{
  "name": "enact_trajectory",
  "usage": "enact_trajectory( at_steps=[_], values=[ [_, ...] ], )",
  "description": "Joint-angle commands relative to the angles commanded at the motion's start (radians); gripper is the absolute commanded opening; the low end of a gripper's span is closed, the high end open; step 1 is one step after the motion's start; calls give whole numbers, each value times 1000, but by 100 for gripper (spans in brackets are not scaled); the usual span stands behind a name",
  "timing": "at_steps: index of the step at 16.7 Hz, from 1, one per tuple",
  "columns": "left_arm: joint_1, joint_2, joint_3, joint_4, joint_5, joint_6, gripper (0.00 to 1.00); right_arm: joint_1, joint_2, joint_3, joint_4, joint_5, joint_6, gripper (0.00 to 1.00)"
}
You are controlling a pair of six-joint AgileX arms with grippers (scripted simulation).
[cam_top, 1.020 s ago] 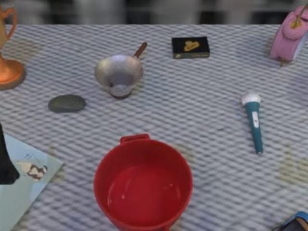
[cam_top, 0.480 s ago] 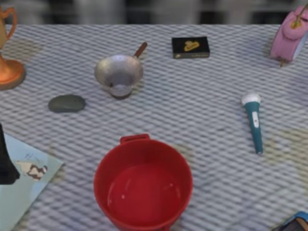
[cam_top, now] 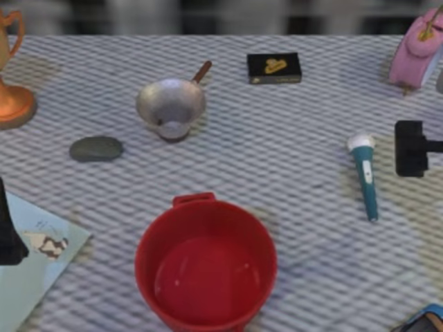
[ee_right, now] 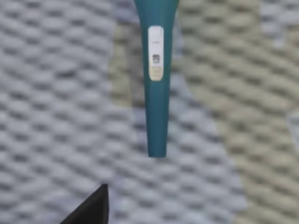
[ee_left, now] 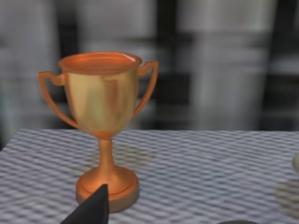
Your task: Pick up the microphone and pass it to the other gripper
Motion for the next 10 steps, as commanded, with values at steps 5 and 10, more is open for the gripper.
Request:
enact_trajectory(
  at_steps=[5,10],
  values=[
    [0,0,0,0,0,0,100,62,370,261,-169,5,68,100],
    [0,0,0,0,0,0,100,93,539,394,-246,7,102,100]
  ],
)
